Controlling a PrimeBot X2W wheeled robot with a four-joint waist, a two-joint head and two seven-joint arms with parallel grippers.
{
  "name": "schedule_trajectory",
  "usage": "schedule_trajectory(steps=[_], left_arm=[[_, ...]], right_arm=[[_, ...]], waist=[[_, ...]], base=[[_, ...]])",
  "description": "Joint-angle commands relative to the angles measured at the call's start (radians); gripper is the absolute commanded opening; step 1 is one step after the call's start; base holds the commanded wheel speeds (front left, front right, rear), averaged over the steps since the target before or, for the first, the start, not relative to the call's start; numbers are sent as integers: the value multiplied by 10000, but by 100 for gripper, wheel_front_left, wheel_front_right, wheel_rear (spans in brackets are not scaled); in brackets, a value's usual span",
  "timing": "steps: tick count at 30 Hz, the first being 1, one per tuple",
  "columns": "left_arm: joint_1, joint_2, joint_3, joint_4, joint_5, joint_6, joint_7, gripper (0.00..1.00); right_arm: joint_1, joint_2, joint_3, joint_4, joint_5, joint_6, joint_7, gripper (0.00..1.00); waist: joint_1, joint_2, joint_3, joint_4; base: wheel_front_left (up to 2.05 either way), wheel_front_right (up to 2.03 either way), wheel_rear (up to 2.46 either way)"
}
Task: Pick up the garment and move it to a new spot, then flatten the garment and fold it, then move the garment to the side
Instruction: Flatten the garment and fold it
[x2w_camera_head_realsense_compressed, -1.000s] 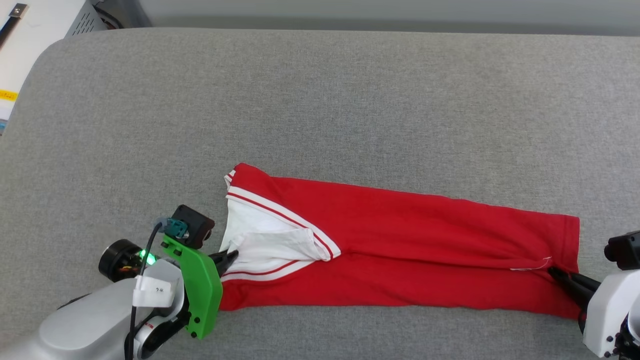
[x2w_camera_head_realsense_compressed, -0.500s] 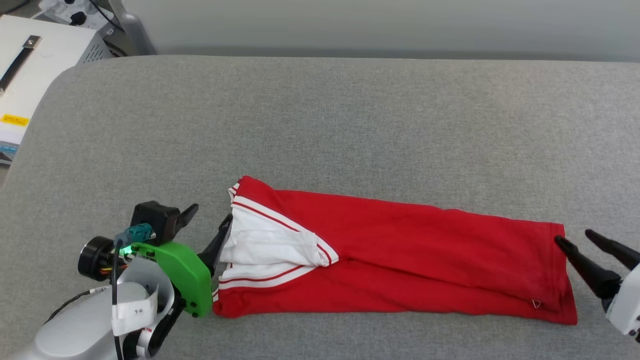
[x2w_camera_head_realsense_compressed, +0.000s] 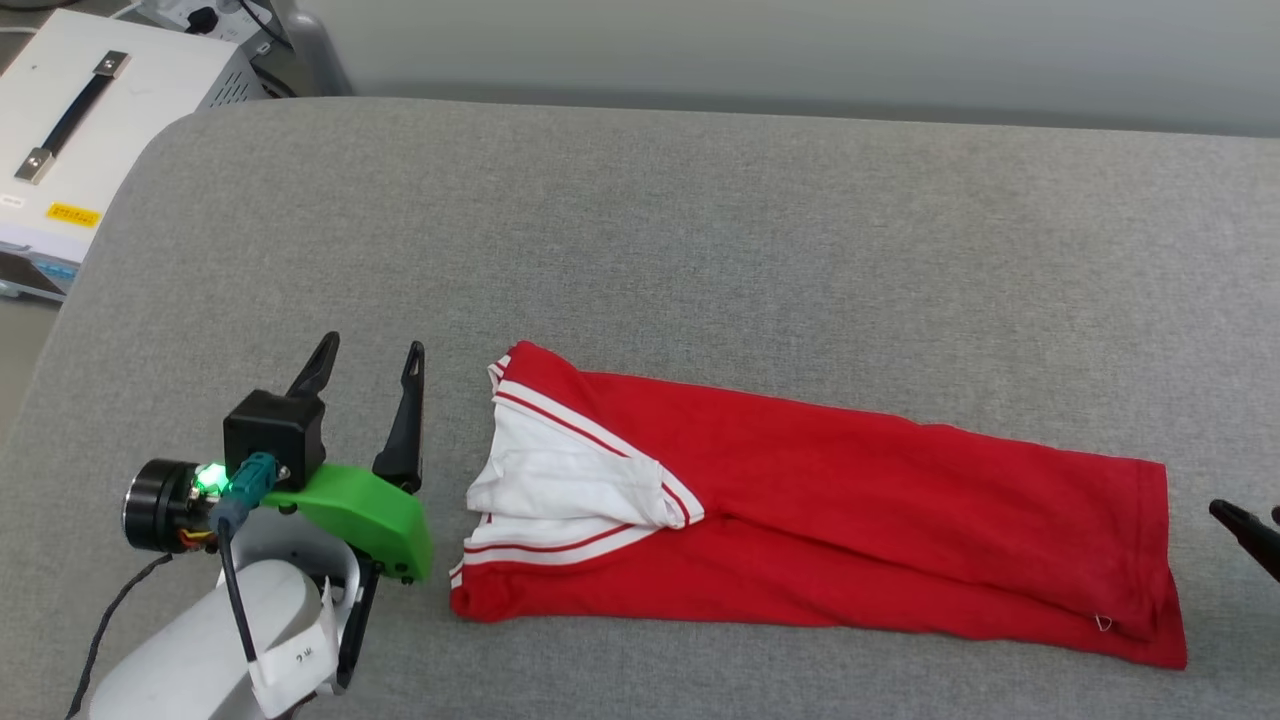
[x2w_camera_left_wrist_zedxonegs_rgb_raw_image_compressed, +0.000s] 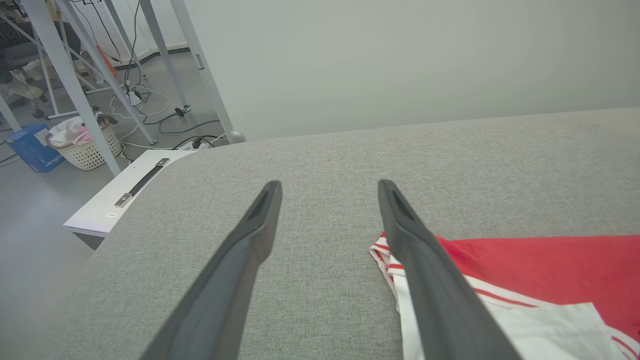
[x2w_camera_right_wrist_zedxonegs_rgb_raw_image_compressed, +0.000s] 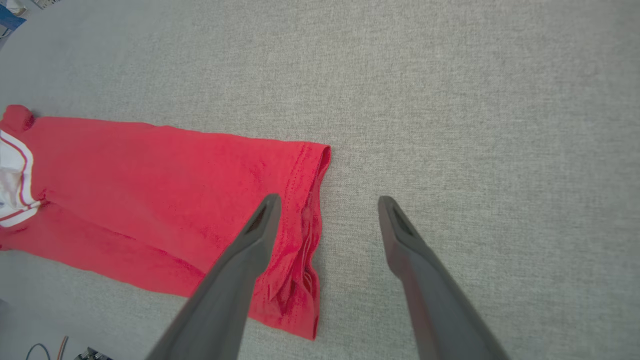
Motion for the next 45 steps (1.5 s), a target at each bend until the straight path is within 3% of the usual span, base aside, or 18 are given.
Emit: schedule_trajectory(steps=[1,11,24,25,26,27,36,45], left_arm=[[383,-199,304,1,341,61,-56,100],[1798,-1743,2763,200,2455,-575,-57,100],[3012,-3756,4876,95,4910,-1974,-58,100],[3068,-3875,4965,114,5056,-2067,-58,100],[3128,-4021,5086,124,5220,-2183,-58,100],[3187,-4160,5220,132,5367,-2289,-58,100],[3660,-4932,6071,205,6346,-3046,-58,100],[4002,-5247,6512,291,6960,-3666,-59,100]], right_arm=[[-31,94,12,181,29,-6,142,100],[-857,728,908,1544,-196,-6,707,100],[-1158,1311,2326,1941,195,-6,692,100],[-1164,1305,2389,1939,206,-6,655,81],[-1173,1293,2435,1937,211,-6,544,35],[-1173,1285,2472,1959,236,-6,446,0],[-1141,777,2296,2257,486,-6,-128,0],[-927,-499,1699,2489,475,-6,-336,0]], waist=[[1,-1,151,142],[1,-1,631,533],[1,-1,598,685],[1,-1,584,677],[1,-1,566,668],[1,-1,542,660],[1,-1,185,605],[1,-1,-239,565]], base=[[0,0,0],[0,0,0],[0,0,0],[0,0,0],[0,0,0],[0,0,0],[0,0,0],[0,0,0]])
